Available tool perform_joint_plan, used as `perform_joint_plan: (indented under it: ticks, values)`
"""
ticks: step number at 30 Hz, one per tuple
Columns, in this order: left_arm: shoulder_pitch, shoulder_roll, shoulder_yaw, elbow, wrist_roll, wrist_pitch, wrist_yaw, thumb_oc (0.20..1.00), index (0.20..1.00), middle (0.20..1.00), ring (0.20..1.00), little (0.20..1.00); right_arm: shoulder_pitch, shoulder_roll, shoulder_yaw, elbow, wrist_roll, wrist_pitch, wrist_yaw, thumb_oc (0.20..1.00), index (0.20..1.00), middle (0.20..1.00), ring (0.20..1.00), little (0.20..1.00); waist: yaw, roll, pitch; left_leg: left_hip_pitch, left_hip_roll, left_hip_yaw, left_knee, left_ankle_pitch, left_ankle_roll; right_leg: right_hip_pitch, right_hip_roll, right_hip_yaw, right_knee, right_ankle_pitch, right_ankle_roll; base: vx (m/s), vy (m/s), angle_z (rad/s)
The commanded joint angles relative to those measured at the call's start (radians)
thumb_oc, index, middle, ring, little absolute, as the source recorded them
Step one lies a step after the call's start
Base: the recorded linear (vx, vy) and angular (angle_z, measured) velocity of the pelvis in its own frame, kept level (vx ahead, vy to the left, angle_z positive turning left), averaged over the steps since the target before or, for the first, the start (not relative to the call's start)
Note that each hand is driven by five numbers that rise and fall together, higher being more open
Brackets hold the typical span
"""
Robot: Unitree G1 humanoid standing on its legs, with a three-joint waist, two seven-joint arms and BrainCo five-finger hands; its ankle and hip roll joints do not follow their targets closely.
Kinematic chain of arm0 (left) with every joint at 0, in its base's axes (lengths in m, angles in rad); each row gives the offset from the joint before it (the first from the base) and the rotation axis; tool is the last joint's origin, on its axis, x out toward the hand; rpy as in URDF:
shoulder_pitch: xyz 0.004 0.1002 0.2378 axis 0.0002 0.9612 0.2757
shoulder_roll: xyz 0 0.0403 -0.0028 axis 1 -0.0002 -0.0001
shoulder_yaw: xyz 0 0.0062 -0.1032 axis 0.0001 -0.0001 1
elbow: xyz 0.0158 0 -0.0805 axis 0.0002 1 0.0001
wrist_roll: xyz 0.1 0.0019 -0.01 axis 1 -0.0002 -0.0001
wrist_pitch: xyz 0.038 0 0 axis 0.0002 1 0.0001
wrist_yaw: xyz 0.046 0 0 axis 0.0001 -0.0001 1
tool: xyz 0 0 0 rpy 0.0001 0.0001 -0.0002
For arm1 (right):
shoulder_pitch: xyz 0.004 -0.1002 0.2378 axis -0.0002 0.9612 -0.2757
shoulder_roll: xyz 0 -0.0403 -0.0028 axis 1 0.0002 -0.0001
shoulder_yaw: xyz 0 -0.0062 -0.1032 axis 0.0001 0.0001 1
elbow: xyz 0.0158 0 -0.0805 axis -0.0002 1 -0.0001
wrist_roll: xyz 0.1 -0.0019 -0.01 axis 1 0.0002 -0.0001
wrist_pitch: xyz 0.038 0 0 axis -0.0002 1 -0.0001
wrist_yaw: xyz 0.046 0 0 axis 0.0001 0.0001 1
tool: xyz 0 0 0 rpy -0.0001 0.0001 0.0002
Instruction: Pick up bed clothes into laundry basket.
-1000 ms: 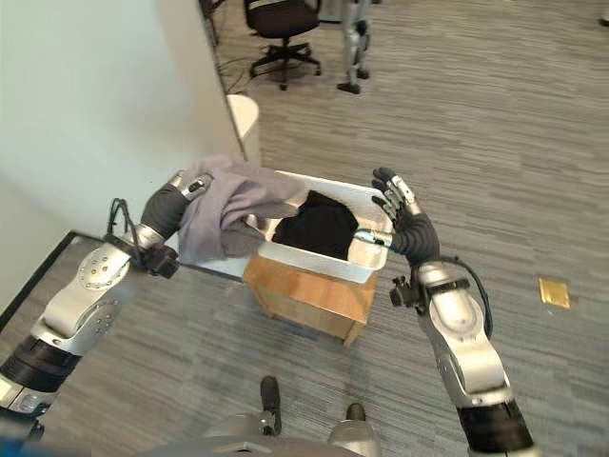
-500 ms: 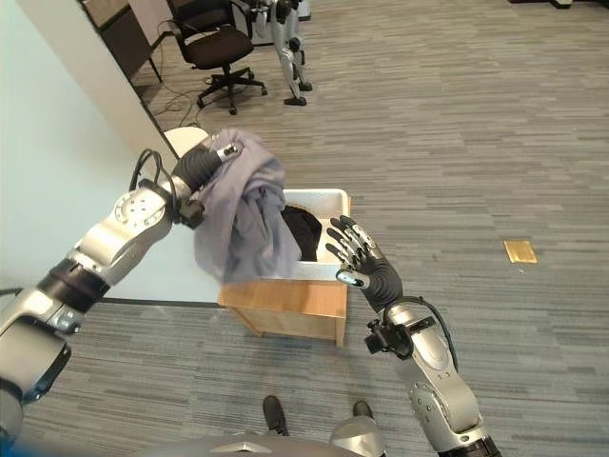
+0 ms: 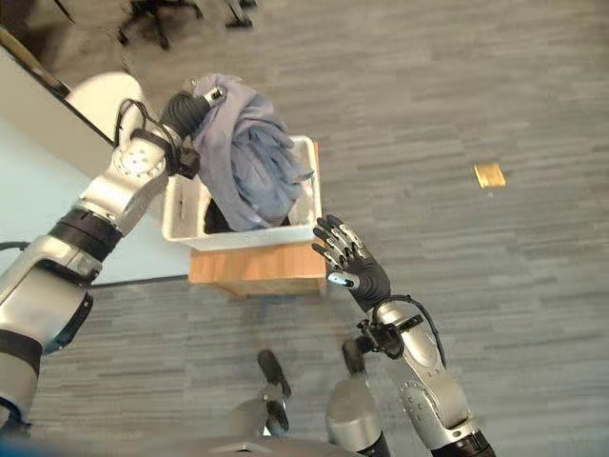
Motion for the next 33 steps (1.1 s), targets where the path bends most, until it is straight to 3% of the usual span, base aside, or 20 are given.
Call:
perform_joint_plan:
  ticks: [1, 10, 11, 16, 21, 26, 30, 33]
  values:
    - [-0.188, 0.083, 0.067, 0.071, 0.072, -0.067, 0.042, 0.2, 0.2, 0.2, 0.2, 0.2, -0.051, 0.021, -0.026, -0.083, 0.062, -0.072, 0.026, 1.0, 1.0, 1.0, 1.0, 1.0, 0.021, -0.039, 0.038, 0.116, 0.022, -0.031, 0.006, -0.063, -0.086, -0.093, -0.009, -0.045, 0.032, 0.071, 0.046, -0.02, 0.003, -0.22]
    - [-0.181, 0.124, 0.089, 0.152, 0.163, -0.06, 0.087, 0.2, 0.2, 0.2, 0.2, 0.2, -0.001, 0.013, -0.026, -0.073, 0.059, -0.099, 0.018, 1.0, 1.0, 1.0, 1.0, 1.0, 0.032, -0.074, 0.103, 0.045, 0.036, -0.031, 0.006, -0.044, -0.094, -0.155, -0.002, -0.045, 0.028, 0.083, 0.043, 0.0, -0.032, -0.09]
    - [-0.192, 0.121, 0.085, 0.175, 0.165, -0.059, 0.095, 1.0, 1.0, 1.0, 1.0, 1.0, -0.009, 0.009, -0.015, -0.062, 0.05, -0.099, 0.012, 1.0, 1.0, 1.0, 1.0, 1.0, 0.035, -0.075, 0.104, 0.043, 0.037, -0.033, 0.006, -0.042, -0.095, -0.153, -0.001, -0.049, 0.028, 0.083, 0.043, -0.01, -0.015, 0.07]
    - [-0.171, 0.131, 0.054, 0.128, 0.231, -0.057, 0.089, 1.0, 1.0, 1.0, 1.0, 1.0, 0.014, -0.007, -0.032, -0.064, 0.033, -0.102, 0.016, 1.0, 1.0, 1.0, 1.0, 1.0, 0.055, -0.077, 0.096, 0.053, 0.04, -0.049, 0.006, -0.046, -0.097, -0.134, -0.001, -0.066, 0.026, 0.074, 0.043, 0.03, -0.031, 0.14]
    - [-0.036, 0.165, 0.084, -0.081, 0.266, -0.071, 0.096, 1.0, 1.0, 1.0, 1.0, 1.0, 0.035, -0.007, -0.07, -0.059, 0.009, -0.104, 0.012, 1.0, 1.0, 1.0, 1.0, 1.0, 0.09, -0.065, 0.075, 0.077, 0.034, -0.072, 0.006, -0.052, -0.093, -0.091, -0.008, -0.093, 0.023, 0.059, 0.042, 0.01, -0.008, 0.14]
    - [0.246, 0.15, 0.238, -0.356, 0.097, -0.09, 0.06, 1.0, 1.0, 1.0, 1.0, 1.0, 0.025, 0.002, -0.093, -0.053, -0.04, -0.091, -0.003, 1.0, 1.0, 1.0, 1.0, 1.0, 0.146, -0.05, 0.041, 0.106, 0.025, -0.107, 0.006, -0.055, -0.088, -0.038, -0.016, -0.125, 0.021, 0.047, 0.034, -0.01, 0.007, 0.16]
    - [0.419, 0.151, 0.336, -0.5, 0.062, -0.102, 0.043, 1.0, 1.0, 1.0, 1.0, 1.0, 0.01, 0.002, -0.105, -0.05, -0.065, -0.08, -0.001, 1.0, 1.0, 1.0, 1.0, 1.0, 0.178, -0.051, 0.021, 0.123, 0.023, -0.125, 0.006, -0.058, -0.084, -0.006, -0.019, -0.145, 0.02, 0.038, 0.029, -0.01, 0.011, 0.19]
    - [0.619, 0.105, 0.462, -0.628, 0.03, -0.113, 0.038, 1.0, 1.0, 1.0, 1.0, 1.0, -0.014, 0.005, -0.111, -0.033, -0.092, -0.071, -0.007, 1.0, 1.0, 1.0, 1.0, 1.0, 0.21, -0.06, -0.003, 0.148, 0.017, -0.139, 0.006, -0.068, -0.077, 0.028, -0.023, -0.162, 0.02, 0.031, 0.025, 0.02, 0.022, 0.17]
